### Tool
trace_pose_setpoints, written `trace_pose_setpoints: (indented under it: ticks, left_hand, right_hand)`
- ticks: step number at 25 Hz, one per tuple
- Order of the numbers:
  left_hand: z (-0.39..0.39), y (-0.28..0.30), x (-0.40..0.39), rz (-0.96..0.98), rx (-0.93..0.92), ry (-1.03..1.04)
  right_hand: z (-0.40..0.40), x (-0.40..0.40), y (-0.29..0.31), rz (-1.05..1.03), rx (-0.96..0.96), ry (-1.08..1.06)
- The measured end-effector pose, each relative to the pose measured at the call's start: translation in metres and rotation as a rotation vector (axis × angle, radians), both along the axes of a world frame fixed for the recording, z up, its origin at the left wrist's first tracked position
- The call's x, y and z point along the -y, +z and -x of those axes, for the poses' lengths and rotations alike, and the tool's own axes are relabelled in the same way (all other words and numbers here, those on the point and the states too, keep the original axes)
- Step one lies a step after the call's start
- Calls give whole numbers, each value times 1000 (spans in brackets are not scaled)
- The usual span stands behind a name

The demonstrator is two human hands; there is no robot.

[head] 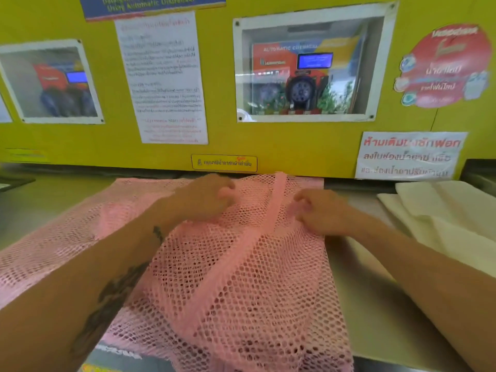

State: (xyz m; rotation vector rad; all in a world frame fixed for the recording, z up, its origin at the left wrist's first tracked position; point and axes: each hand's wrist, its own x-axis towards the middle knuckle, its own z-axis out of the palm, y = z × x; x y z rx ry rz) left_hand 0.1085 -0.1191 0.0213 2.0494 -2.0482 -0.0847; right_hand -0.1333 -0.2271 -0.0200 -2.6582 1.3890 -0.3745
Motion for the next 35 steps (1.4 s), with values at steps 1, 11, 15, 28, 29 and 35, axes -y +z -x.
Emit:
trace_pose_setpoints:
  ticks: [1,11,15,28,29,35]
  left_hand:
    - [-7,-8,5,-55,56,59]
    - [-46,10,27,530,-535,289]
    - [-60,-22,38,142,-222,276]
    - [-71,12,19,377,-335,240]
    - [-81,21,15,432,-319,277]
    - [-161,34,-29,594,-285,353]
  right_hand:
    - [-2,-1,-3,8,27,25]
    - [-23,25,46,-116,157,10]
    - [-50,33,16,-142,-242,-45]
    - [-74,4,-8,-188,-314,210]
    - [-71,3,-7,-204,-329,201]
    - [-85,-21,56,-162,-383,254]
